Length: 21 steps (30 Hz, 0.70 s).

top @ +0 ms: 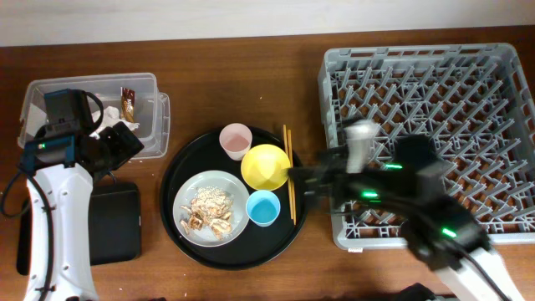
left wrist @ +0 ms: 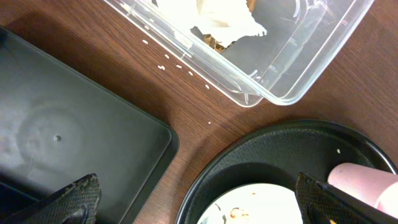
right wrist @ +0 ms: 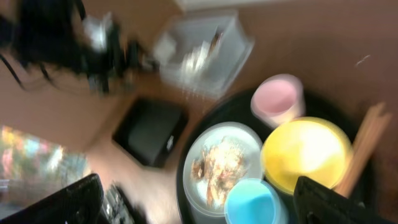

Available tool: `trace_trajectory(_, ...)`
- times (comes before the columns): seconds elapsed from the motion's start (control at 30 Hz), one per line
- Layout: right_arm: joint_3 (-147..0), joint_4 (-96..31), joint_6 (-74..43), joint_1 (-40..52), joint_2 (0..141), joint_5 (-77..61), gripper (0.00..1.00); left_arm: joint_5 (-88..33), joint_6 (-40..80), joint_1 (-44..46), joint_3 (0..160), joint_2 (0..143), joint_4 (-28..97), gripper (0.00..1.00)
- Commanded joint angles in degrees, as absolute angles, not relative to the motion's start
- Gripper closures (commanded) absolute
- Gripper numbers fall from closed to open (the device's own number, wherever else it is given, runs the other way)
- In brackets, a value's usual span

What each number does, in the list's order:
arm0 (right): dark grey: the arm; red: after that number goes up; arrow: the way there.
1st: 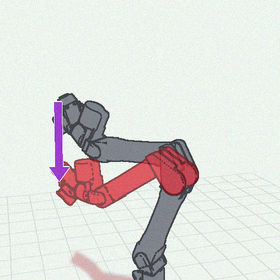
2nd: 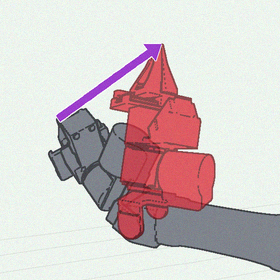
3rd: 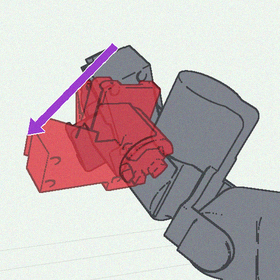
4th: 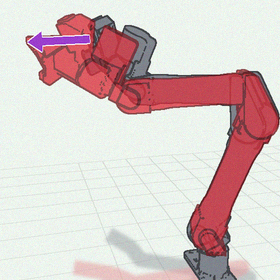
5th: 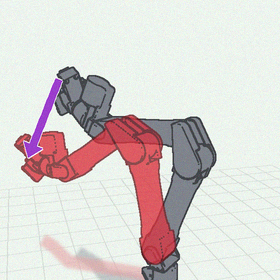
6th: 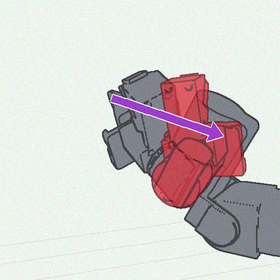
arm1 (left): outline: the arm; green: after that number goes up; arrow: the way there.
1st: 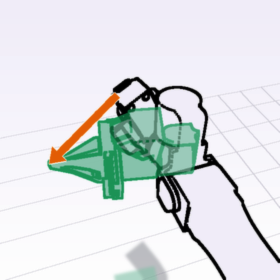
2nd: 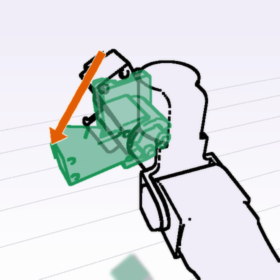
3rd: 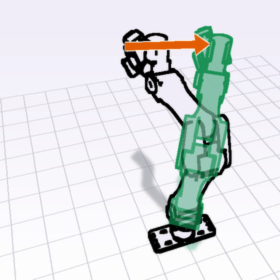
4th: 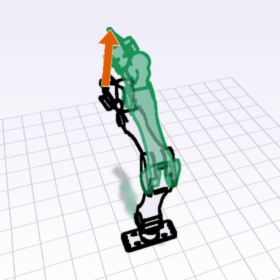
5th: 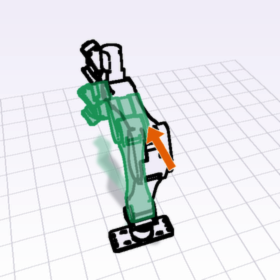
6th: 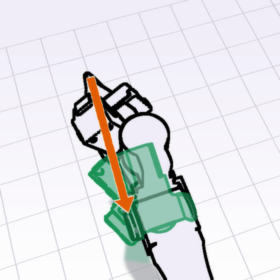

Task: Sort waste into correct bins and load items into the dishwasher rack
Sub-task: 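Grasp the blue cup with the right gripper and lift it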

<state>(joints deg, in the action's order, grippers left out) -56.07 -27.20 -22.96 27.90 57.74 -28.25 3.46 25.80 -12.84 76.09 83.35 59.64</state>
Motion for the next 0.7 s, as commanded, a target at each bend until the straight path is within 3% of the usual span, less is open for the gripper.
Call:
trace_trajectory(0.0,-63.88,-29.95,-20.97,45.95,70.39,-2.83,0.01,3.73,26.28,-13.08,76.82,83.13,59.66,0.01)
trace_trajectory(0.07,-75.13,-41.63,-26.15,52.9,82.3,5.58,0.01,3.73,26.28,-13.08,76.82,83.13,59.66,0.01)
trace_trajectory(0.13,-82.67,-49.43,-27.09,54.39,90.48,-2.52,0.01,3.73,26.28,-13.08,76.82,83.13,59.66,0.0)
trace_trajectory(0.23,-83.15,-48.25,-27.09,54.89,95.55,-13.54,0.01,3.73,26.28,-13.08,76.82,83.13,59.66,0.01)
trace_trajectory(0.3,-83.05,-48.51,-27.09,54.85,96.71,-11.84,0.01,3.73,26.28,-13.08,76.82,83.13,59.66,0.01)
trace_trajectory(0.33,-83.0,-50.89,-30.52,54.85,97.95,-6.55,0.13,3.73,26.28,-13.08,76.82,83.13,59.66,0.01)
trace_trajectory(0.43,-82.65,-53.41,-35.31,54.85,102.52,-2.31,0.11,3.73,26.28,-13.08,76.82,83.13,59.66,0.01)
trace_trajectory(0.47,-82.67,-53.21,-37.74,54.85,104.88,-2.24,0.25,3.73,26.28,-13.08,76.82,83.13,59.66,0.01)
trace_trajectory(0.53,-82.65,-53.19,-40.14,54.92,107.68,0.12,0.33,3.73,26.28,-13.08,76.82,83.13,59.66,0.01)
trace_trajectory(0.67,-82.67,-53.17,-40.16,54.92,109.01,1.37,0.61,3.73,26.28,-13.08,76.82,83.13,59.66,0.01)
